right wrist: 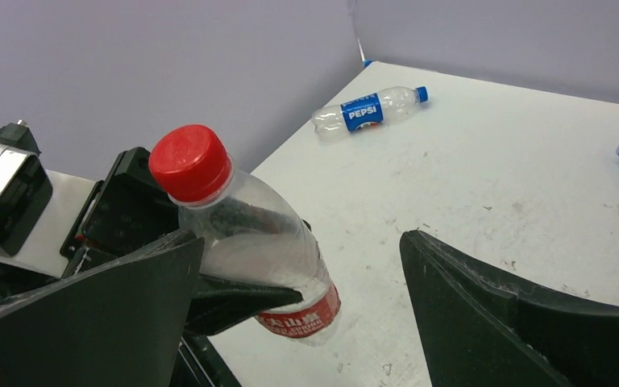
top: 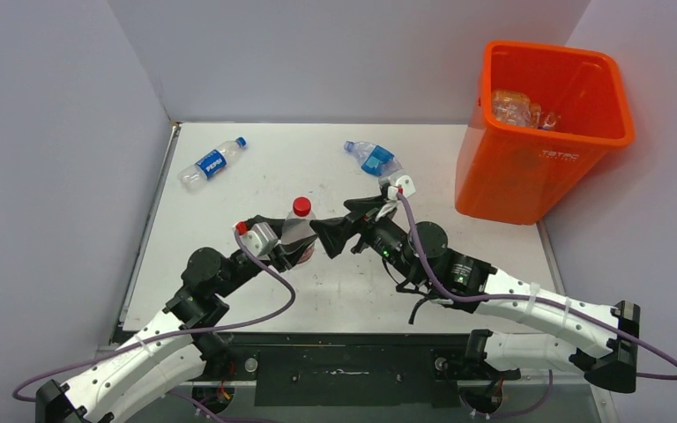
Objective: Put the plastic bottles in the bin
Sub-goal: Place the plastic bottle in the trash bin.
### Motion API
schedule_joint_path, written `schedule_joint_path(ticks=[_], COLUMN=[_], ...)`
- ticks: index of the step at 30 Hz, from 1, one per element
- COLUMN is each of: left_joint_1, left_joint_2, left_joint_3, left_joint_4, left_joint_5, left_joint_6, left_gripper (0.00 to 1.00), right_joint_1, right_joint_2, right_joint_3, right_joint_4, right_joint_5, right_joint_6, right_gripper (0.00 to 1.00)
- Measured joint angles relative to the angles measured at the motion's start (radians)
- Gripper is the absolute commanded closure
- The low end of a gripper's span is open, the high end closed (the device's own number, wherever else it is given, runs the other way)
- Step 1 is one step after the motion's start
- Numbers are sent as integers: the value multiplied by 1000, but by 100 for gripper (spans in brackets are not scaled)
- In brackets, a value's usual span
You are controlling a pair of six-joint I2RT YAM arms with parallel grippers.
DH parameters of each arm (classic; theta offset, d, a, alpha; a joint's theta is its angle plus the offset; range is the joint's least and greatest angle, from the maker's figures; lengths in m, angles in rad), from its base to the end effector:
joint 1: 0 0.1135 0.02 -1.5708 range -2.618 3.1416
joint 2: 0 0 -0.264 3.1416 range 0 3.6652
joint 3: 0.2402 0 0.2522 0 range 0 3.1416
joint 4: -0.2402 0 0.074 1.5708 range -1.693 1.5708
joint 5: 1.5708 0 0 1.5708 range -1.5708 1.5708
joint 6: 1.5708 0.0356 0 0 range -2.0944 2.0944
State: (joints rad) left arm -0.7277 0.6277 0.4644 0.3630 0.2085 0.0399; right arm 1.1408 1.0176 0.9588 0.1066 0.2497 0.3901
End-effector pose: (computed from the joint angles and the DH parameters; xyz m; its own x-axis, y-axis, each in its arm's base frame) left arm 0.1179 -0.1149 0.3095 0.1800 -0.1081 -0.9777 0.7957 0.6004 0.0801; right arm 0.1071 0.2124 0.3888 -0.2774 0.2791 -0.9193 -0.7270 0.5646 0.3908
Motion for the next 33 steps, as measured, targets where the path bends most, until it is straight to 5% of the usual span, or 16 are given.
schedule_joint_path(ticks=[8,16,20,22,26,31,33], left_joint_1=[-24,-24,-24,-24,-24,-32,-36], left_joint_2=[5,8,11,14,14,10,1], left_joint_3=[0,0,0,-1,-3,-5,-6], left_joint_4=[-1,-3,-16,-24,-47,-43,-32], left_joint_5=[-15,-30,-34,-42,-52,-44,-44], left_joint_6=[16,19,20,20,2,16,18], left_gripper=[79,80,80,79,55,5,4], right_joint_1=[1,11,13,19,17,16,16], right_joint_2=[69,159,184,199,210,209,205], right_joint_3=[4,81,97,112,119,131,132], right_joint_4=[110,120,121,116,95,57,25], right_joint_5=[-18,-23,-36,-48,-47,-35,-24], right_joint_6=[-6,-16,-16,-17,-51,-58,-62], right_gripper=[3,32,62,88,95,95,95])
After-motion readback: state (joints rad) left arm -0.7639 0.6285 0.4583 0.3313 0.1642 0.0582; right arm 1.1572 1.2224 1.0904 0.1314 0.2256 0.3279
